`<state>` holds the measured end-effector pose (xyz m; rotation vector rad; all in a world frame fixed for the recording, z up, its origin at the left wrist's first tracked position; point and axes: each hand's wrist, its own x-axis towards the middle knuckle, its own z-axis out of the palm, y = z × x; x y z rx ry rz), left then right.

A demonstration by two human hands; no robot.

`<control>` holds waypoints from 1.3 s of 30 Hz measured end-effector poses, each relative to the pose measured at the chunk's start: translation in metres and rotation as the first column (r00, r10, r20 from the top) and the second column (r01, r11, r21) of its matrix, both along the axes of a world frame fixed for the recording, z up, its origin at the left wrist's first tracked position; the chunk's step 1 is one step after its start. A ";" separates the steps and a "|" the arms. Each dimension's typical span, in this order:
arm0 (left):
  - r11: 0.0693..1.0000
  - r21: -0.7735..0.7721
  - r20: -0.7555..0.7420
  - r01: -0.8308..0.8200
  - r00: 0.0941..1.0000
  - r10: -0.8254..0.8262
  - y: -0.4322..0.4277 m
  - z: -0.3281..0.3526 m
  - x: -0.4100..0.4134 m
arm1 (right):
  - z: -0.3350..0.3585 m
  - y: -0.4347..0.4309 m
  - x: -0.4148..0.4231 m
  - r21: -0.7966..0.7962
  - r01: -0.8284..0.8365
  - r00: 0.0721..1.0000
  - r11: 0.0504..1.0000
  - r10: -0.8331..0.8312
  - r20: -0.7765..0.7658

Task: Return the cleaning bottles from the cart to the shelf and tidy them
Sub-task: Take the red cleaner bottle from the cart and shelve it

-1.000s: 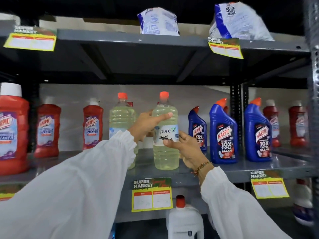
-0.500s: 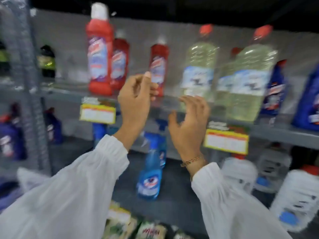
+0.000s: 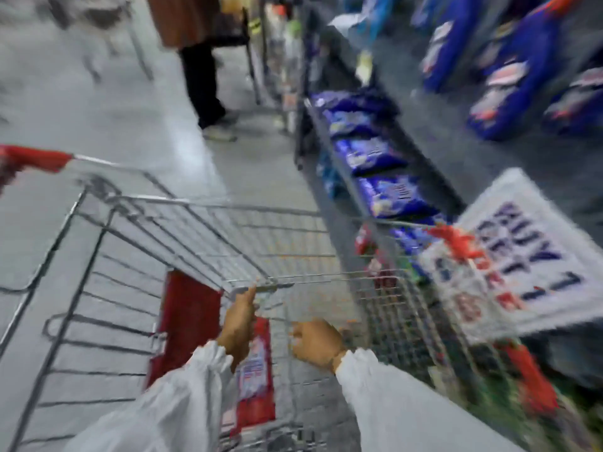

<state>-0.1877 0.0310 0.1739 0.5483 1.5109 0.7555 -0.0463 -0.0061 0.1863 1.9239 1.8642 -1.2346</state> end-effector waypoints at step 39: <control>0.836 0.345 0.274 0.426 0.807 -0.524 -0.053 0.159 0.114 | 0.146 -0.098 0.094 -0.166 0.826 0.216 0.539 -0.575 -0.789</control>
